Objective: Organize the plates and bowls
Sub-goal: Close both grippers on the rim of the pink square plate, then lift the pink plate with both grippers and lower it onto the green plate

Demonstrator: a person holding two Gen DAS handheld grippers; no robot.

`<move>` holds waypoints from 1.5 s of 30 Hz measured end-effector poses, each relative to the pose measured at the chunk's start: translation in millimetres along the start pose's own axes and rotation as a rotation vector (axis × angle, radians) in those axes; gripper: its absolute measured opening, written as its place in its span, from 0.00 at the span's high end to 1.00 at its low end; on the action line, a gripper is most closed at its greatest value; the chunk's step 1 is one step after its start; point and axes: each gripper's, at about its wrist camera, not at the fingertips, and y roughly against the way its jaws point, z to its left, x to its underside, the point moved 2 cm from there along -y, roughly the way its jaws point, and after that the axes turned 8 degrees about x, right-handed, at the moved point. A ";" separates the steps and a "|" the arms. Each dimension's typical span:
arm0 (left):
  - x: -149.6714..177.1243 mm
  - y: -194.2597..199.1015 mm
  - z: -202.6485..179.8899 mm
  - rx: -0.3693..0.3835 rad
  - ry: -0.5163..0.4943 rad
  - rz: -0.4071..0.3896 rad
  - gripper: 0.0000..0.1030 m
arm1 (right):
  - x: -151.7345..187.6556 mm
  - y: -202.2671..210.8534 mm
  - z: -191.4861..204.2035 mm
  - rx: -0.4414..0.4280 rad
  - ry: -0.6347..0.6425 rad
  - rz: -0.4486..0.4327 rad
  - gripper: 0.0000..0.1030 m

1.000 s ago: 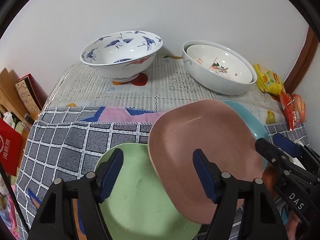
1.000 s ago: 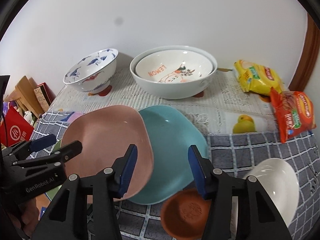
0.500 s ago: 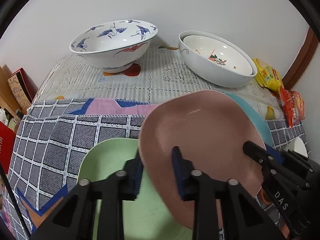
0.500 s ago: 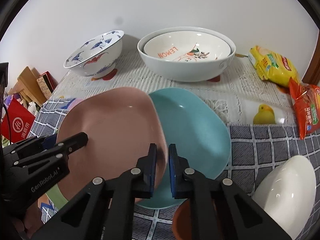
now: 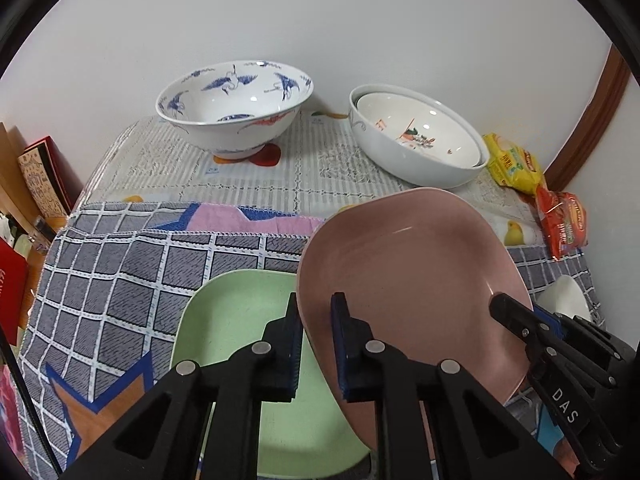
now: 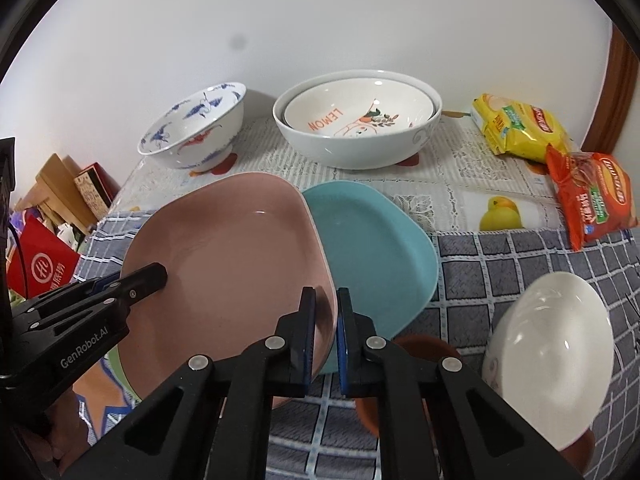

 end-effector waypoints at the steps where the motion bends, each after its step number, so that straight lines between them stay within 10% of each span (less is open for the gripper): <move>1: -0.2 3.4 -0.8 0.000 -0.003 -0.004 0.87 | 1.0 4.5 0.7 0.003 0.003 -0.004 0.91; 45: 48.0 88.6 25.3 -0.015 0.012 -0.049 0.87 | 47.2 90.9 44.2 -0.035 -0.042 -0.043 0.92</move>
